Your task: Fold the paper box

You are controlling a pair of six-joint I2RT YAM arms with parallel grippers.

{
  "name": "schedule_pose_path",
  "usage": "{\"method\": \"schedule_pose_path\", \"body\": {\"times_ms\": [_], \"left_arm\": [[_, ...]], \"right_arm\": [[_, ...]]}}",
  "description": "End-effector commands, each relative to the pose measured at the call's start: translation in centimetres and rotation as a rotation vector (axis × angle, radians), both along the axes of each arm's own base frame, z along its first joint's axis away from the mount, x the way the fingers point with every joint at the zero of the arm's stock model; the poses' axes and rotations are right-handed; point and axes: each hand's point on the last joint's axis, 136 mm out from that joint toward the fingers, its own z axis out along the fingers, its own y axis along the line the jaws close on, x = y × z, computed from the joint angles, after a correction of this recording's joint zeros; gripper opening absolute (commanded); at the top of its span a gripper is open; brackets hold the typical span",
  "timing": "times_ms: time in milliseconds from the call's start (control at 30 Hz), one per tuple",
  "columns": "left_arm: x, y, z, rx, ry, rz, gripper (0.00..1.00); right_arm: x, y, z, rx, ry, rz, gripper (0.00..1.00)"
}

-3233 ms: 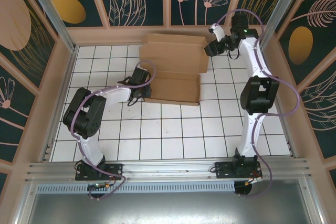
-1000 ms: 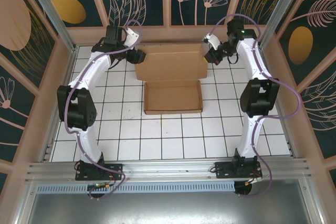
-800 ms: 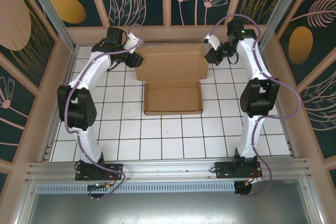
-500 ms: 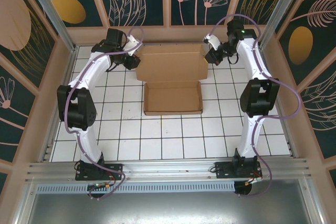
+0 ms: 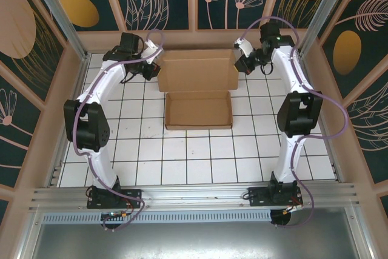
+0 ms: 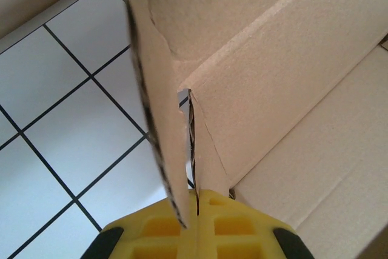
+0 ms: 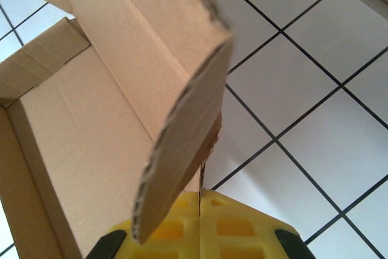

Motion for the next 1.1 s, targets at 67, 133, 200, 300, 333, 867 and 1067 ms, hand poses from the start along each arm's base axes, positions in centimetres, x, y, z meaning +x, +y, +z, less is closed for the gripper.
{"method": "schedule_pose_path", "body": {"times_ms": [67, 133, 200, 300, 333, 867, 1067], "left_arm": [[0.5, -1.4, 4.5, -0.185, -0.155, 0.064, 0.00], [0.2, -1.9, 5.4, -0.236, -0.204, 0.080, 0.00], [-0.3, -2.3, 6.6, -0.239, -0.273, 0.095, 0.00], [-0.7, -3.2, 7.5, -0.229, -0.357, 0.133, 0.00], [-0.8, -3.5, 7.7, -0.235, -0.375, 0.148, 0.00], [-2.6, -5.3, 5.8, -0.406, -0.421, 0.219, 0.00], [-2.5, -4.6, 4.7, -0.399, -0.462, 0.248, 0.00]], "right_arm": [[1.2, 2.3, 4.0, 0.091, -0.145, -0.171, 0.00], [1.5, 2.5, 4.6, 0.137, -0.172, -0.262, 0.00], [1.5, 2.8, 5.1, 0.181, -0.199, -0.334, 0.00], [0.9, 3.4, 6.2, 0.244, -0.252, -0.422, 0.00], [0.7, 3.6, 6.5, 0.262, -0.268, -0.444, 0.00], [-2.5, 3.8, 5.5, 0.508, -0.490, -0.788, 0.00], [-3.4, 3.4, 5.3, 0.594, -0.565, -0.894, 0.00]]}}
